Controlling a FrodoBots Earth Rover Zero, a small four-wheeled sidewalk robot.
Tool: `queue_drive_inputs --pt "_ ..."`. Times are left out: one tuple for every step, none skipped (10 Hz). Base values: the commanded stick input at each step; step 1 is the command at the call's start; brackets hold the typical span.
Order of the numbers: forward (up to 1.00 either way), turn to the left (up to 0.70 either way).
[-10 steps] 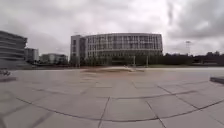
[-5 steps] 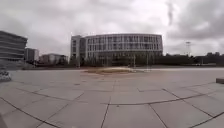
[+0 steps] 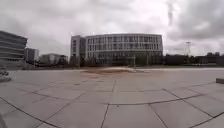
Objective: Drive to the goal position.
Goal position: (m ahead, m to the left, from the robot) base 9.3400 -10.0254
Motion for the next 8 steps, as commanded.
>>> queue_drive_inputs --pt "1.0 0.0" --pt "1.0 0.0" --pt "1.0 0.0" --pt "1.0 0.0" --pt "1.0 0.0" --pt "1.0 -0.36" --pt "1.0 -0.26" --pt "1.0 0.0"
